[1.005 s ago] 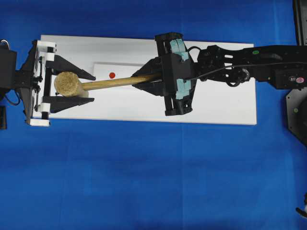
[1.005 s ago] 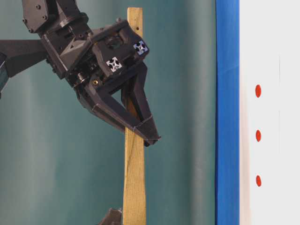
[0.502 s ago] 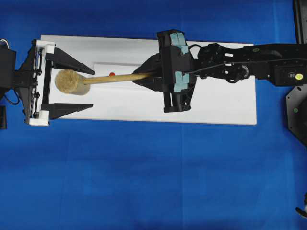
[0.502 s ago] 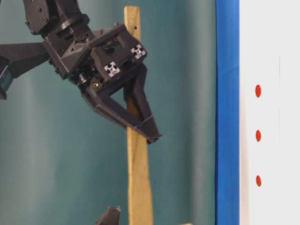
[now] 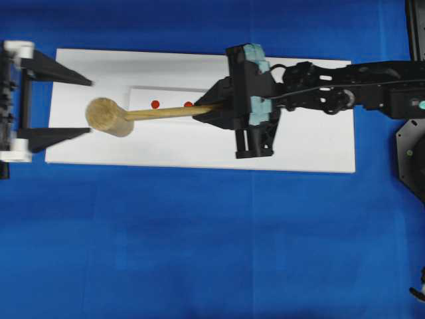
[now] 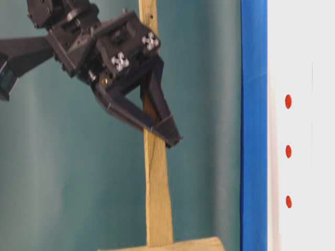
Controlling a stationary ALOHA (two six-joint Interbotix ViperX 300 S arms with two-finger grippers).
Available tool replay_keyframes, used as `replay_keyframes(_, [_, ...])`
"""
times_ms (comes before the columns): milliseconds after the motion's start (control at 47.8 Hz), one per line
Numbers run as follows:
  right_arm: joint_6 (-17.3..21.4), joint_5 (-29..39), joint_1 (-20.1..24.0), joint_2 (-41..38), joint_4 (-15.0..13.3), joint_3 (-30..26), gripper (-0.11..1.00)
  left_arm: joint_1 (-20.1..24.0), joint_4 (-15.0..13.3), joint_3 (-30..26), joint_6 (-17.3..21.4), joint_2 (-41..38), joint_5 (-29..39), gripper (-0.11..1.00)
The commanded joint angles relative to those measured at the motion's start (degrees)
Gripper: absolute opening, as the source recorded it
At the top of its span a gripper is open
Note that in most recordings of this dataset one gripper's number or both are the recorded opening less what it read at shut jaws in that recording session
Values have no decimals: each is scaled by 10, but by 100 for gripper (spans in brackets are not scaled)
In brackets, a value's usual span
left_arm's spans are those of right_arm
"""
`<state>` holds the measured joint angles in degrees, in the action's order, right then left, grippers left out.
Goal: Hit the mark with a hammer.
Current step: 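Regrasp the handle with the right gripper, then open and withdraw left gripper, then lower the mallet head onto the red dots with the right gripper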
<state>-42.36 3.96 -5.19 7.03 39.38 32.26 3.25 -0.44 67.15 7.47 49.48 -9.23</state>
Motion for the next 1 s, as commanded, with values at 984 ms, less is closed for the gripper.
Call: replay_keyframes(984, [0,-78,-45,48,31,52,2,3,-1,25,-5,156,153,89])
